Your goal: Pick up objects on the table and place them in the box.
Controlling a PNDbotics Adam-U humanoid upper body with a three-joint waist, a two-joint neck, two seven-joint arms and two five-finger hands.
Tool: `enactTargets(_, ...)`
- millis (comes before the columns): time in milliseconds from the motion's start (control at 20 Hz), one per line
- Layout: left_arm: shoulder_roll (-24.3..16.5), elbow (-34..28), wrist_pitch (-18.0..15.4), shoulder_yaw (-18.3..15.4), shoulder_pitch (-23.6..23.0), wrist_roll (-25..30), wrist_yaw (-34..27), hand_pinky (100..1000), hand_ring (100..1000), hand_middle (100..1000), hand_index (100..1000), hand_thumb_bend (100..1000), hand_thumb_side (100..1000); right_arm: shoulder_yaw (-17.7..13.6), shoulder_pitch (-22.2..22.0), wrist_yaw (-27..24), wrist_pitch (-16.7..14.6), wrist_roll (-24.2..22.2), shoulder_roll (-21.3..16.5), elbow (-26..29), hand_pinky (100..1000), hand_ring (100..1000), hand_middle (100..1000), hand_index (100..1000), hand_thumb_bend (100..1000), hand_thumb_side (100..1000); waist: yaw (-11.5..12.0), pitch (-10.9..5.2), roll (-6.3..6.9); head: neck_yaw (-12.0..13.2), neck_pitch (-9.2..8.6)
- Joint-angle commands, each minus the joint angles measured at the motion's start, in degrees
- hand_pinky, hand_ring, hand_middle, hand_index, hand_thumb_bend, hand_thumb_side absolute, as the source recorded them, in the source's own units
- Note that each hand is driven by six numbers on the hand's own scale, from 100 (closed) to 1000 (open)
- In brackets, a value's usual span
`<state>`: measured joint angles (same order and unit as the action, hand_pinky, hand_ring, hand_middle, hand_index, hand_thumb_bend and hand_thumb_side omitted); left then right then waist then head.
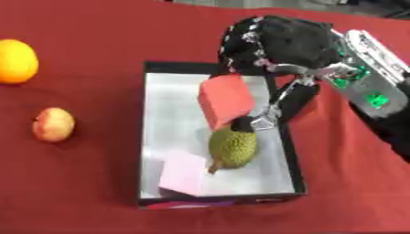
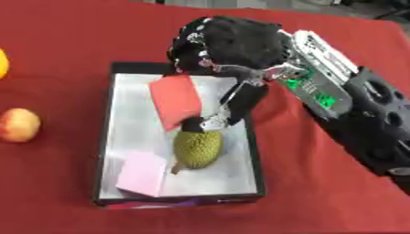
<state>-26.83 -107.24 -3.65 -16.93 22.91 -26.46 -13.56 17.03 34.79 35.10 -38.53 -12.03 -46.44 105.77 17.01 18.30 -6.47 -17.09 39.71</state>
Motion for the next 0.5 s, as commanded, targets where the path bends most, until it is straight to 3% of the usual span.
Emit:
enactTargets(50,-1.32,-0.45,0.06,-0.1,0.29,0.04,0.09,762,785,635,752,100,675,-0.34,0.6,0.29,-0.55,-1.08,-0.51,-0.44,498,546,516,737,372,711,0.16,-1.38,0.49,-0.12,-0.26)
enactTargets(200,-1.28,-0.37,0.04,-0.07,0.31,0.09,0.07,762,785,635,752,100,676,-0.05,0.58,0.53,-1.05,-2.01,-0.25,-0.88,541,570,546,769,396,719,0.26,-1.31,0.54,-0.14,-0.25)
enactTargets(500,-1.17,-0.26,0.02,-0.03,0.24,0.21,0.02,762,785,634,751,100,677,-0.21,0.22,2.23,-3.35,-5.16,-0.37,-1.28,661,704,702,893,441,733,0.26,-1.23,0.67,-0.02,-0.34)
